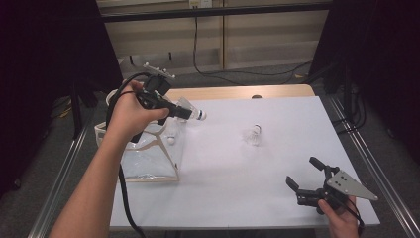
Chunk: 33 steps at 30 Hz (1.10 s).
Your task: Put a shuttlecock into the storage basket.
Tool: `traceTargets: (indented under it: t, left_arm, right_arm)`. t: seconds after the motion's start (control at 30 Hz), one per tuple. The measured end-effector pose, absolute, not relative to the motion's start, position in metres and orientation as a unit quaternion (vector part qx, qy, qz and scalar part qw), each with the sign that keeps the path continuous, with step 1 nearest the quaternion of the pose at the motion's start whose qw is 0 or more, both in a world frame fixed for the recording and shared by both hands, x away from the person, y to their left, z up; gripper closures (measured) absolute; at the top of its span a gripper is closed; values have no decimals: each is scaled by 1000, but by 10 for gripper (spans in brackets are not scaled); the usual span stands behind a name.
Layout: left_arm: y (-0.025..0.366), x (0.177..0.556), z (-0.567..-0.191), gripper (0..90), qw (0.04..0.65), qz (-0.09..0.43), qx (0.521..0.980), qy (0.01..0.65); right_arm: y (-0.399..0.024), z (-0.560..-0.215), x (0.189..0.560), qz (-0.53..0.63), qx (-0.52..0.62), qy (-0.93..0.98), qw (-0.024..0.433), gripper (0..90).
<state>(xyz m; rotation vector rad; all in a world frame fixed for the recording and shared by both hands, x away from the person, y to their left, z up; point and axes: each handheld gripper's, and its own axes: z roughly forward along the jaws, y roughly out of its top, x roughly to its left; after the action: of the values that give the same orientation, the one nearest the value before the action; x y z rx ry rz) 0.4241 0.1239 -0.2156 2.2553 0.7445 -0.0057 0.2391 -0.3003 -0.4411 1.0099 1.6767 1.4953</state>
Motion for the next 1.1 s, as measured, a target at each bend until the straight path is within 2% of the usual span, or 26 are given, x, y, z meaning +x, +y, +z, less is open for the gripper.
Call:
traceTargets:
  t: [1.1]
  left_arm:
    - [139, 430, -203, 900, 372, 14, 877, 304]
  right_arm:
    - [-300, -441, 239, 571, 386, 642, 334, 3]
